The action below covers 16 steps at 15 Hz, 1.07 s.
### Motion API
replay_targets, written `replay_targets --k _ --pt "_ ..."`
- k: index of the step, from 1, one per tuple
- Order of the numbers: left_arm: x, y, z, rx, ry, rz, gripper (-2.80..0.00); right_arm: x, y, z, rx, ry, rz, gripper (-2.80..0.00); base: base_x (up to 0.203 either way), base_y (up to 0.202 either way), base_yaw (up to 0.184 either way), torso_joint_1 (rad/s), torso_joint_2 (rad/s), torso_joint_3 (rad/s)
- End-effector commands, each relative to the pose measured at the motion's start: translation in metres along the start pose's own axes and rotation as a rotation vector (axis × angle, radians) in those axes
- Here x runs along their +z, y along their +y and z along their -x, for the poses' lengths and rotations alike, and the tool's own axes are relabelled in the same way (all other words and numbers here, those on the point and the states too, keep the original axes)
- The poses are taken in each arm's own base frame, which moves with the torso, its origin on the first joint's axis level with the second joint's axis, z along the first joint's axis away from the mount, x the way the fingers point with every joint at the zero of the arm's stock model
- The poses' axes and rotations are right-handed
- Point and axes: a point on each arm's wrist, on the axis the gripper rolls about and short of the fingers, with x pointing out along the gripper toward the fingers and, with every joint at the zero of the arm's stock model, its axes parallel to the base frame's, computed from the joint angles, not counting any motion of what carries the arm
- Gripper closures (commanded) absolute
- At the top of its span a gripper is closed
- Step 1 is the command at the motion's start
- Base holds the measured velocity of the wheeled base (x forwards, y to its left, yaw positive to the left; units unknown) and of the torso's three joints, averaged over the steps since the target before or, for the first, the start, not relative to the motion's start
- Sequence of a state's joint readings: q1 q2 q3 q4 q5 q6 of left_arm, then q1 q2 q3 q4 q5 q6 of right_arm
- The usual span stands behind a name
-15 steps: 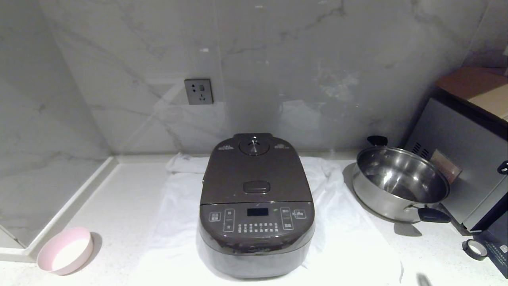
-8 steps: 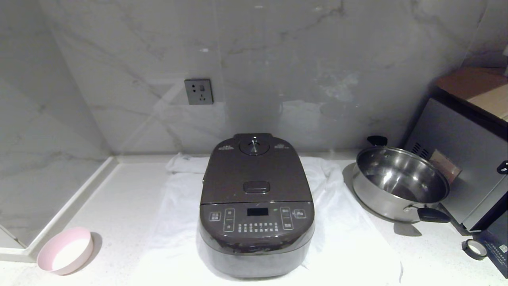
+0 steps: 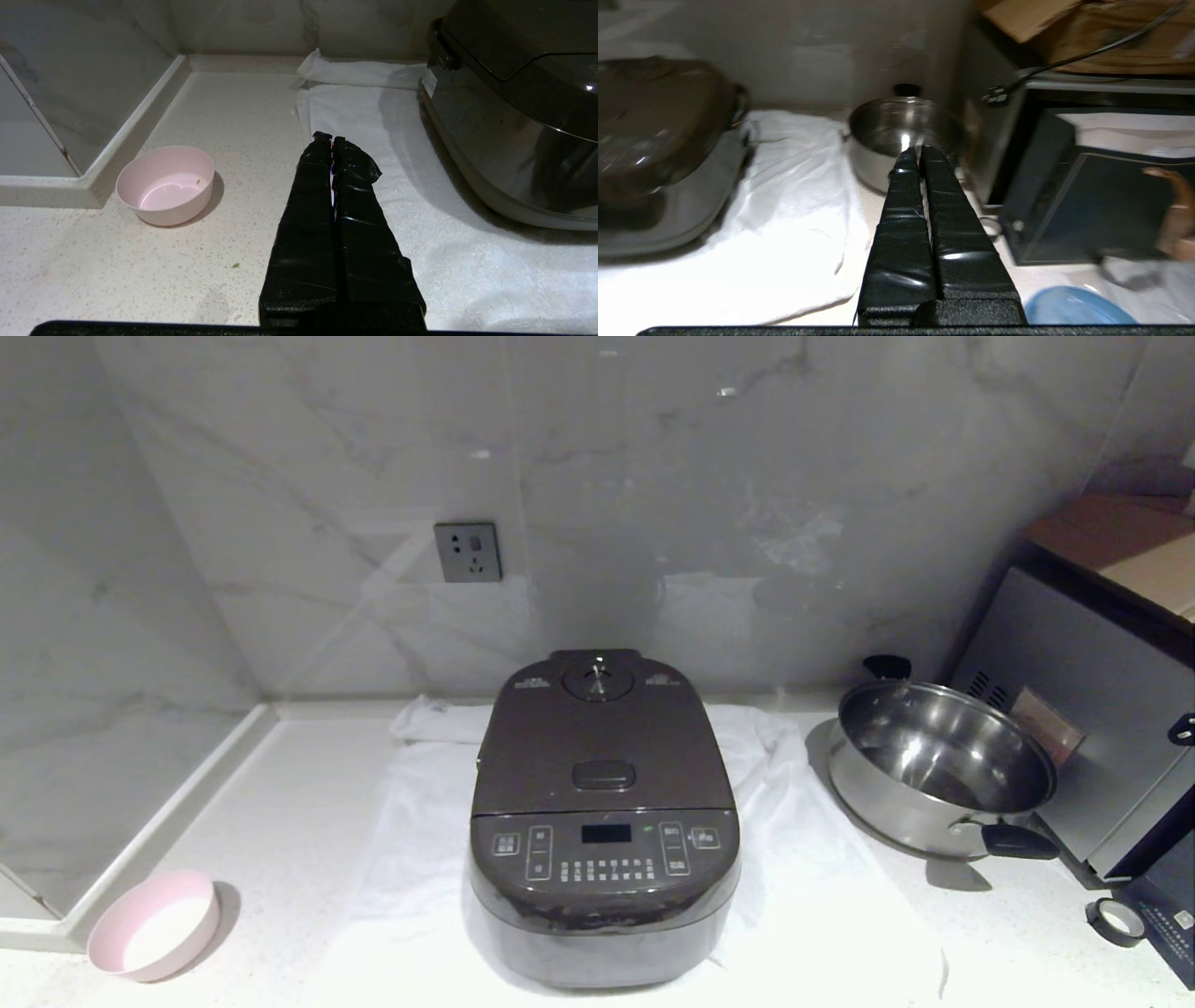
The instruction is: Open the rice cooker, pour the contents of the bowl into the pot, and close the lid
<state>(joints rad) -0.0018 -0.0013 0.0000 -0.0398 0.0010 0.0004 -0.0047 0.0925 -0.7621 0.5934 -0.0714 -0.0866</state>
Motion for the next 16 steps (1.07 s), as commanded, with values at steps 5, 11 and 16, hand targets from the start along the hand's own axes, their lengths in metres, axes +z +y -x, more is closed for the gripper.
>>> replay_targets --k 5,11,16 --pt "-0.004 0.0 -0.001 0.002 0.015 -0.001 0.0 -0.06 0.008 -0.026 0.06 0.083 -0.047 0.0 0.0 0.0 0.0 0.0 0.0 0.0" --pt "-0.004 0.0 -0.001 0.001 0.015 0.0 0.0 -0.114 0.016 -0.069 0.044 -0.006 0.01 0.0 0.0 0.0 0.0 0.0 0.0 0.0" --pt "-0.004 0.0 -0.001 0.002 0.015 -0.001 0.0 -0.129 0.018 -0.074 0.076 0.03 0.015 0.0 0.0 0.0 0.0 0.0 0.0 0.0"
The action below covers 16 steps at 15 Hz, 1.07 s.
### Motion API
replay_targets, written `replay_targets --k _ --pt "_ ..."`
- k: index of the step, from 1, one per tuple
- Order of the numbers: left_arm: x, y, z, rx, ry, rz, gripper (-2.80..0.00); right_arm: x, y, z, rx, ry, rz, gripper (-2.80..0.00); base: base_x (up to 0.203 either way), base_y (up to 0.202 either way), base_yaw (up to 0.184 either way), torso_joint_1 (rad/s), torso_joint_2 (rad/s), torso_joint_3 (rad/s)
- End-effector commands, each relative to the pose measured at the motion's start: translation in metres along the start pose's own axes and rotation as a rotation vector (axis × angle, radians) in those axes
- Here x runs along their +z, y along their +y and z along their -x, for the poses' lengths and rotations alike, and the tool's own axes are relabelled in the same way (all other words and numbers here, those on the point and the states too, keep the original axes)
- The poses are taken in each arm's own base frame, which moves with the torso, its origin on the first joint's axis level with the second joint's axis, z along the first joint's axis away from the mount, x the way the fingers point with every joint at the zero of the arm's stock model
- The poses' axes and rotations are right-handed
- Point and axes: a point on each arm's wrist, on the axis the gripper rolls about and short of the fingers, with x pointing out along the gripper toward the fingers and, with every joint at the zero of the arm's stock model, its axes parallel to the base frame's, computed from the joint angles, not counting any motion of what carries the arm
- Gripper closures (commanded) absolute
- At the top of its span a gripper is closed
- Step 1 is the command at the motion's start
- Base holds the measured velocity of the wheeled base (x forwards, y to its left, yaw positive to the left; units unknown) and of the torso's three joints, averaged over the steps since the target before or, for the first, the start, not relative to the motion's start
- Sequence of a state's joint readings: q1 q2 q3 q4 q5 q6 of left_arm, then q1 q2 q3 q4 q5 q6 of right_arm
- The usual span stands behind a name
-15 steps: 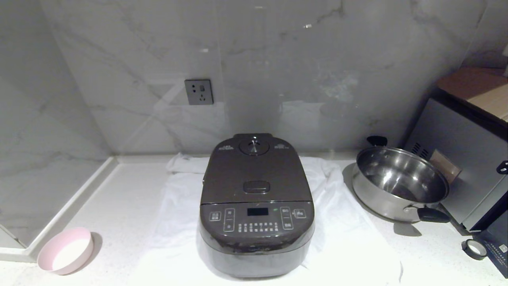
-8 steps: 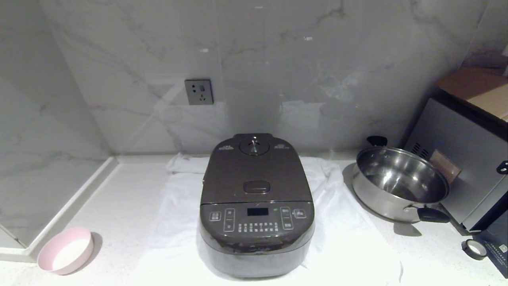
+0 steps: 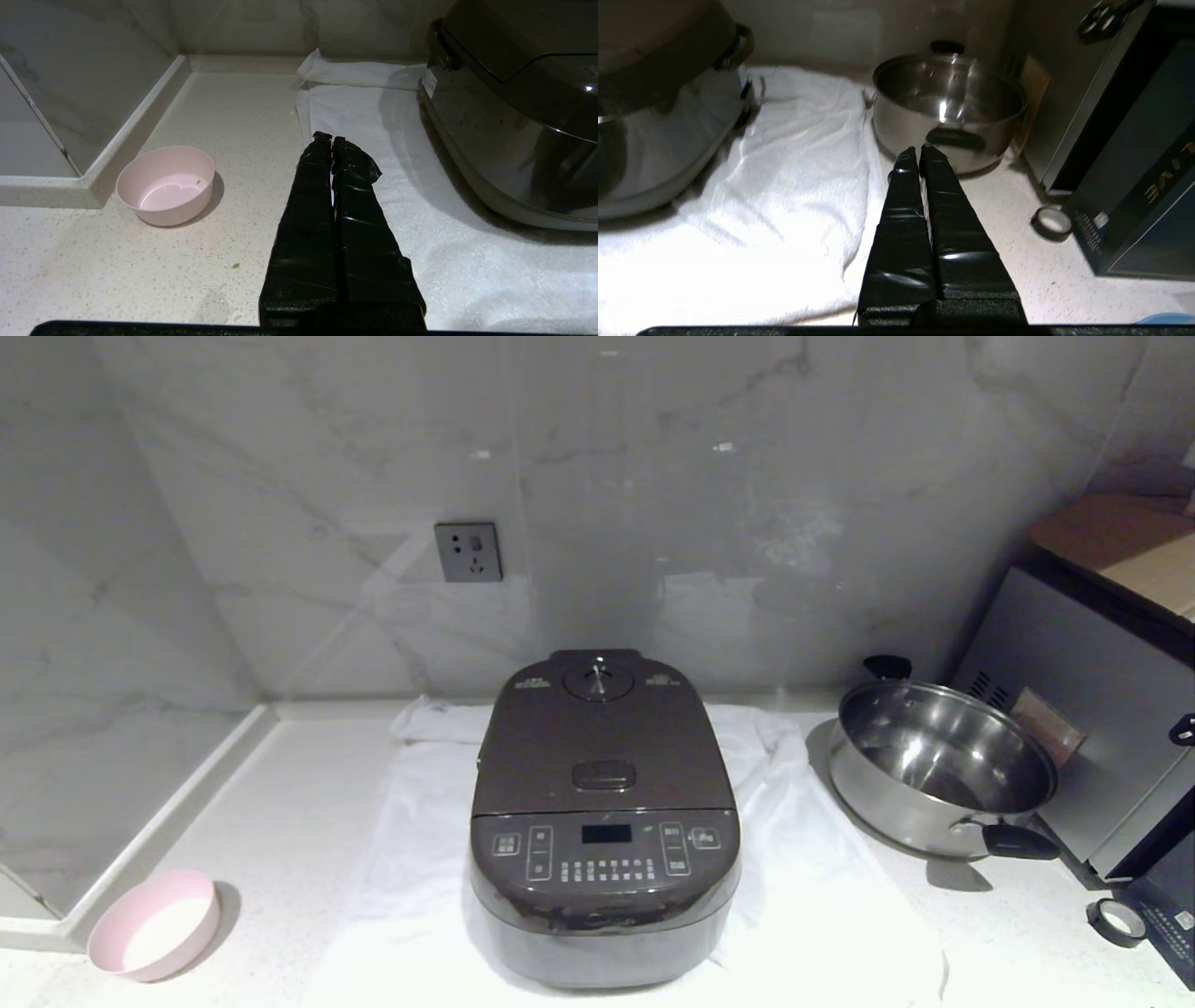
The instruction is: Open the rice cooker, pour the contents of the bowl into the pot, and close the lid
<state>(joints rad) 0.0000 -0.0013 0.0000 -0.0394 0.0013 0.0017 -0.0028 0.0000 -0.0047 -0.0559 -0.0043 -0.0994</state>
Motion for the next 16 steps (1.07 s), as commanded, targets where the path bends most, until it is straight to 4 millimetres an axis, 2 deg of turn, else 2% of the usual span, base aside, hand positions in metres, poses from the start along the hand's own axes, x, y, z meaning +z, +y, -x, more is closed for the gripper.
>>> replay_targets --k 1,16 --pt "-0.0043 0.0 -0.001 0.0 0.015 0.0 0.0 -0.0092 0.0013 0.0004 0.029 0.086 -0.003 0.0 0.0 0.0 0.0 0.0 0.0 0.0" --pt "-0.0043 0.0 -0.001 0.0 0.015 0.0 0.0 -0.0077 0.0015 0.0004 0.045 0.075 -0.025 0.0 0.0 0.0 0.0 0.0 0.0 0.0"
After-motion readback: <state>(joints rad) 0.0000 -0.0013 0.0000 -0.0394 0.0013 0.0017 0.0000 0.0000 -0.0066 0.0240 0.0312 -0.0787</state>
